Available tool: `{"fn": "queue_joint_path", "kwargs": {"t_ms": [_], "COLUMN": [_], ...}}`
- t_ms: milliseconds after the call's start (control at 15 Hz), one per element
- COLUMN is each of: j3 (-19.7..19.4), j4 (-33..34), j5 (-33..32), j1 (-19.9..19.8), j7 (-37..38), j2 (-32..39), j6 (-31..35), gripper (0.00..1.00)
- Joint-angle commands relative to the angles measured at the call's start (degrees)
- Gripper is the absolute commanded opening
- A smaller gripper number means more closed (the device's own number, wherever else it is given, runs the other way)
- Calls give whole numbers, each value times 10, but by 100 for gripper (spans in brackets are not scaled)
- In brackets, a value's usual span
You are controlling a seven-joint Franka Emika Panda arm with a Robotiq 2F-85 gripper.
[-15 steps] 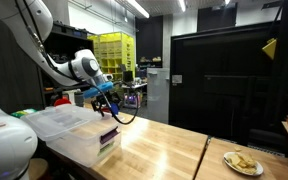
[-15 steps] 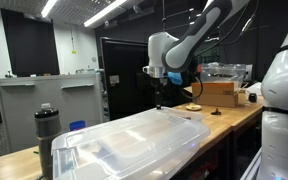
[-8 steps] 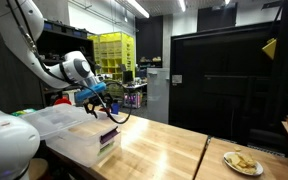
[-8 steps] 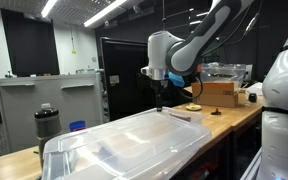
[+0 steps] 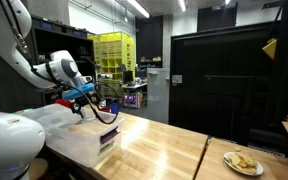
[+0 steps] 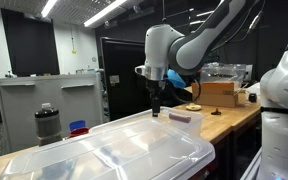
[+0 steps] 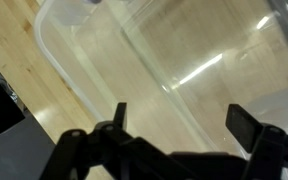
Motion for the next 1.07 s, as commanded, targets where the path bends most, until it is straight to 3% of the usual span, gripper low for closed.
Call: {"fn": "queue_joint_path", "kwargs": {"t_ms": [0,1000], "j3": [-1,-91], "j4": [-13,-11], "j5": [16,66], "j1": [10,-14], "j7": [-16,-60], "j2": [-22,-113], "j6": [2,-8], "gripper": [100,100]}}
